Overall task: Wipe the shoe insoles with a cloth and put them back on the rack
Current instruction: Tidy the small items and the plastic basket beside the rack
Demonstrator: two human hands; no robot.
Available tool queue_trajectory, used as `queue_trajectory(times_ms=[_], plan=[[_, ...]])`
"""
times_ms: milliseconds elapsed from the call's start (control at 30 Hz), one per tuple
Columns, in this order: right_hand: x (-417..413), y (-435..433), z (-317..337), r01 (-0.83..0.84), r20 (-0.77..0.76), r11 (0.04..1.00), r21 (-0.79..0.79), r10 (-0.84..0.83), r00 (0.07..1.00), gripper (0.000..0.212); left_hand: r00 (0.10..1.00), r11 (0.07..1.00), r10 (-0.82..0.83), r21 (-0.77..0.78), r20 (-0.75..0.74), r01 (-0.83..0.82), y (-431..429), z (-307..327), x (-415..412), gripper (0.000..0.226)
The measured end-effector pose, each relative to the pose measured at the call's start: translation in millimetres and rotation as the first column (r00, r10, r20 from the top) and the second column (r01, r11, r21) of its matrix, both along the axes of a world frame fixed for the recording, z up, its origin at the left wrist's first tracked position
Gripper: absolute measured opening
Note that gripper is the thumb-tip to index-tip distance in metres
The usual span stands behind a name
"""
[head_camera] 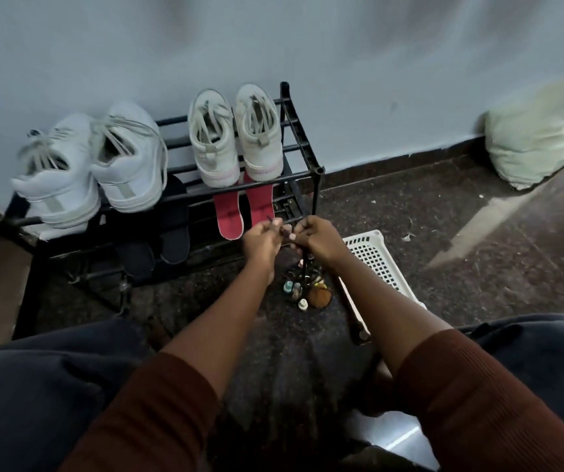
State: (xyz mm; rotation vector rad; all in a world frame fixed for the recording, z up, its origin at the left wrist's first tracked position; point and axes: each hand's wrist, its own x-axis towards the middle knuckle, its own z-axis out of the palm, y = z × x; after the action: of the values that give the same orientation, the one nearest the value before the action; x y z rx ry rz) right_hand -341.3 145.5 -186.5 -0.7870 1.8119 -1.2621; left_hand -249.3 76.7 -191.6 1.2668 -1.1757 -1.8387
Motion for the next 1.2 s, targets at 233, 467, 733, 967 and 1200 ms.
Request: queue_trajectory(times_ms=[233, 467, 733, 967, 1200], plan=[[-5.4, 19.9, 29.6, -0.161, -0.343, 0.974, 0.158, 0.207, 0.916, 0.011, 0.87, 0.899, 0.431, 0.194, -0.239, -0.392, -28.8, 30.7, 33.9, 0.027], [-18.0, 20.9, 61.8, -0.21, -0.461, 0.946, 0.248, 0.306, 0.833, 0.011, 0.858, 0.836, 0.497, -0.338, 0.129, -0.433, -60.1, 40.7, 71.7, 0.016], [-5.9, 10.3, 83.3, -0.233, -0.506, 0.948, 0.217, 0.313, 0.804, 0.016, 0.918, 0.87, 0.165, -0.492, 0.36, 0.036, -30.7, 52.2, 68.5, 0.028], [14.5, -4.4, 71.1, -0.256, -0.52, 0.949, 0.186, 0.316, 0.794, 0.017, 0.814, 0.7, -0.239, -0.486, 0.53, 0.522, -7.5, 32.5, 46.1, 0.027], [16.7, -1.4, 39.6, -0.207, -0.352, 0.972, 0.114, 0.235, 0.906, 0.004, 0.808, 0.772, -0.35, -0.342, 0.475, 0.536, -11.6, -12.7, 48.0, 0.035]])
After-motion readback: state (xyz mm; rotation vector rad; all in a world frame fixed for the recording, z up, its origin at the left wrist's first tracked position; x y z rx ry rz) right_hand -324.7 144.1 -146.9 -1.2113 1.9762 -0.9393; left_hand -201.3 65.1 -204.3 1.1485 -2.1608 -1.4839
